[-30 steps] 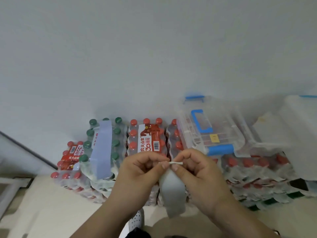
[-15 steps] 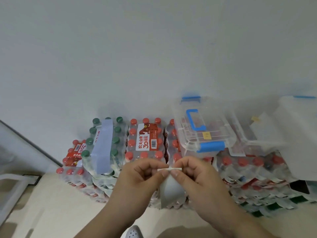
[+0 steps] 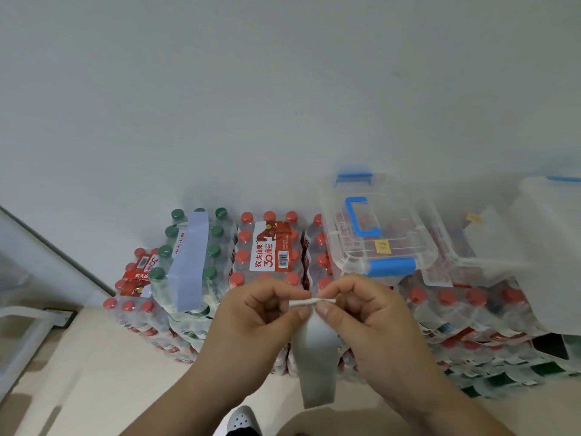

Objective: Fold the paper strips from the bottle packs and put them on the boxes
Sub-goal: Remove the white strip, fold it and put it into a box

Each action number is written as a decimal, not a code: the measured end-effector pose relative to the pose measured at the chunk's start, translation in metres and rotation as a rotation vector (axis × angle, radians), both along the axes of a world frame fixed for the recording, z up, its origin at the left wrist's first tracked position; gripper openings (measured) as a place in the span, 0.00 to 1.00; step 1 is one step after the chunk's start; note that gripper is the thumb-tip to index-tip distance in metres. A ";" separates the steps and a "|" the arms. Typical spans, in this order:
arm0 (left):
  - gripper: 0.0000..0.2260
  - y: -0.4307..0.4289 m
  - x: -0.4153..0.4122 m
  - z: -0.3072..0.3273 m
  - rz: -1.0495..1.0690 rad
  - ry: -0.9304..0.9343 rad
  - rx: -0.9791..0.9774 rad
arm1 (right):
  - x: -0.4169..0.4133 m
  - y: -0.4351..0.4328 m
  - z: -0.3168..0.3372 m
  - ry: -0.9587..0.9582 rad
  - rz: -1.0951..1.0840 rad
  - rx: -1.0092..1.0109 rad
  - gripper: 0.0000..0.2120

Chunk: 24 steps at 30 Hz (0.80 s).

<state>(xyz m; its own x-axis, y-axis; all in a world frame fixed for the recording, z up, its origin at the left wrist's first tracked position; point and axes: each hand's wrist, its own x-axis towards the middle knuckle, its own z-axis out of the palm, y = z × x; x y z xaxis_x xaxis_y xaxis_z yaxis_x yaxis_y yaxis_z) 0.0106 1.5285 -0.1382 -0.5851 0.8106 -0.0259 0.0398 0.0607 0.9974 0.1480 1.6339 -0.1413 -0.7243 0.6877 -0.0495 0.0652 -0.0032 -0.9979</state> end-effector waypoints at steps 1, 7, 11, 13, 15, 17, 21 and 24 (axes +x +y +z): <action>0.10 -0.001 0.000 -0.001 0.008 0.003 -0.002 | 0.000 -0.001 0.000 0.000 0.011 0.000 0.06; 0.09 -0.003 0.002 -0.002 0.031 0.000 0.005 | 0.002 -0.004 0.005 -0.018 0.043 0.016 0.06; 0.09 -0.004 0.003 0.000 0.031 0.012 0.015 | 0.002 -0.004 0.007 -0.021 0.044 -0.007 0.07; 0.09 -0.005 0.003 0.000 0.016 0.005 0.021 | 0.001 -0.003 0.007 -0.014 0.037 -0.003 0.08; 0.07 -0.005 0.003 0.000 0.008 -0.030 0.031 | 0.001 -0.002 0.007 -0.001 0.034 -0.005 0.09; 0.06 -0.006 0.002 0.002 0.010 -0.055 0.027 | 0.000 -0.002 0.007 0.016 0.033 -0.016 0.09; 0.04 -0.008 -0.001 0.005 -0.010 -0.059 0.021 | -0.001 -0.005 0.007 0.015 0.029 -0.064 0.07; 0.04 -0.007 -0.002 0.006 0.000 -0.017 0.019 | -0.002 -0.005 0.007 -0.012 0.032 -0.073 0.05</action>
<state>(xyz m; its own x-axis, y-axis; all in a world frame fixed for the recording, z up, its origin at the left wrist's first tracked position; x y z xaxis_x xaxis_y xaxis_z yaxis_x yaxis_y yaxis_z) 0.0086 1.5212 -0.1318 -0.5850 0.8108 -0.0205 0.0232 0.0421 0.9988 0.1462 1.6293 -0.1343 -0.7450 0.6583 -0.1077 0.0786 -0.0736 -0.9942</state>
